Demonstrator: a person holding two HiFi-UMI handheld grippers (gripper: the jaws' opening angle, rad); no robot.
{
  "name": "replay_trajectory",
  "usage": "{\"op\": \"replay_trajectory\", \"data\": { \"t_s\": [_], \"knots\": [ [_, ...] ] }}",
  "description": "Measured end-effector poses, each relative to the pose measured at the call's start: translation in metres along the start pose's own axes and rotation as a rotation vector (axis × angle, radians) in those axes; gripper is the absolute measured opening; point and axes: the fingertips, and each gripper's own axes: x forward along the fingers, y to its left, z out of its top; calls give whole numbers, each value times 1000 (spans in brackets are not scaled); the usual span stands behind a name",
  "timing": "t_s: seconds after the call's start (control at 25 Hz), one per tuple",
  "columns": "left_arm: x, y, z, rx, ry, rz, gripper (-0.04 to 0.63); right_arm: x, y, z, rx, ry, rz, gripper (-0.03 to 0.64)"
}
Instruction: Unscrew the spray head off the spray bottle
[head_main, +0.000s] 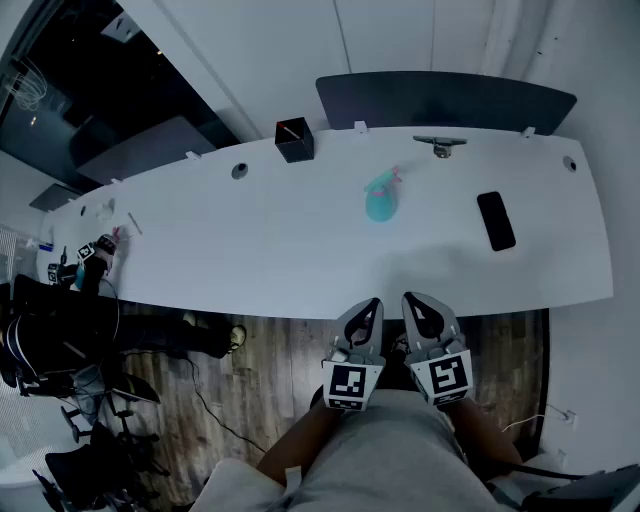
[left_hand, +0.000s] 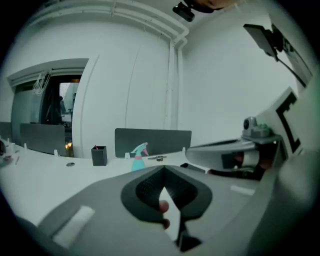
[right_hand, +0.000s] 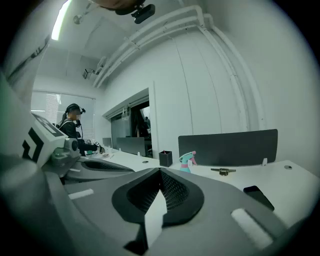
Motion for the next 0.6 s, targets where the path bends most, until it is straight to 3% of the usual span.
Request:
{"op": "replay_trajectory", "data": {
  "t_s": [0.2,0.44,0.6],
  "knots": [
    [42,6,-3,28,40,24,2,34,-43,-7,-2,25,22,0],
    [75,36,-3,9,74,37,2,74,-54,-11,13,53,42,0],
    [105,59,-12,1,101,-1,2,101,-57,-17,-14,95,24,0]
  ]
}}
